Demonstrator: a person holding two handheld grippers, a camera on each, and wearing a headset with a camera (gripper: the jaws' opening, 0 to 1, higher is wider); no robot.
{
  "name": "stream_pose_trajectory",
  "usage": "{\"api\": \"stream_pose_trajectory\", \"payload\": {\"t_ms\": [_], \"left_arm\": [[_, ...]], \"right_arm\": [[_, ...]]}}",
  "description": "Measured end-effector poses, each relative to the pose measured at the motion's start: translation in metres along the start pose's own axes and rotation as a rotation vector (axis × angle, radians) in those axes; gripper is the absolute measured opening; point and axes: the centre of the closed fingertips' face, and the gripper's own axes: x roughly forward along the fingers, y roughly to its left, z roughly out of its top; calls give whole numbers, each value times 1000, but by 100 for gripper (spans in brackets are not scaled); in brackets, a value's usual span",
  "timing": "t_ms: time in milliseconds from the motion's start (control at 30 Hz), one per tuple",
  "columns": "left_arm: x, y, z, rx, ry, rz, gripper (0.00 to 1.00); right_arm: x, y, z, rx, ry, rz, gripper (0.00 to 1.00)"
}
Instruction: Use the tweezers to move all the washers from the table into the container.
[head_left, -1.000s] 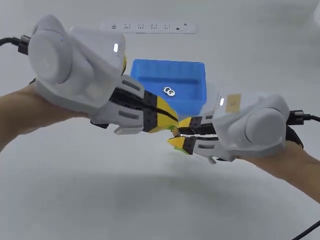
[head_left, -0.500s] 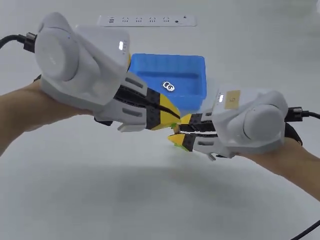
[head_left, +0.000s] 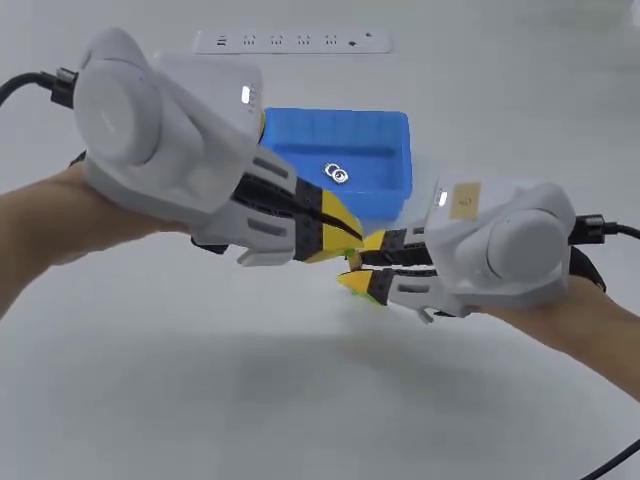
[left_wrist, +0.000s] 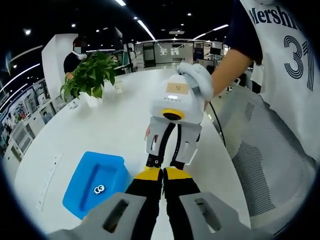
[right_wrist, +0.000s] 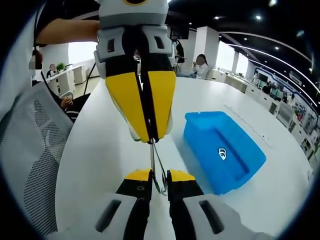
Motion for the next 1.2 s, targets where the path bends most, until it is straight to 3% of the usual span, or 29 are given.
{"api": "stream_pose_trajectory", "payload": {"t_ms": [300,700,867,1200], "left_arm": [[2,-2,2,-6,-2,-1,5],[1,-1,2,-7,13,-2,5],[-9,3,8,-24,-8,14,5],[-29,12,26,37,2,26,5]], "right_arm": [[-3,1,-4,-27,19,8,12],[-3,1,-5,0,25,12,11],[-8,-2,6,-3,6,1,11],[-15,-13,34,-47,-30,-10,11]]}}
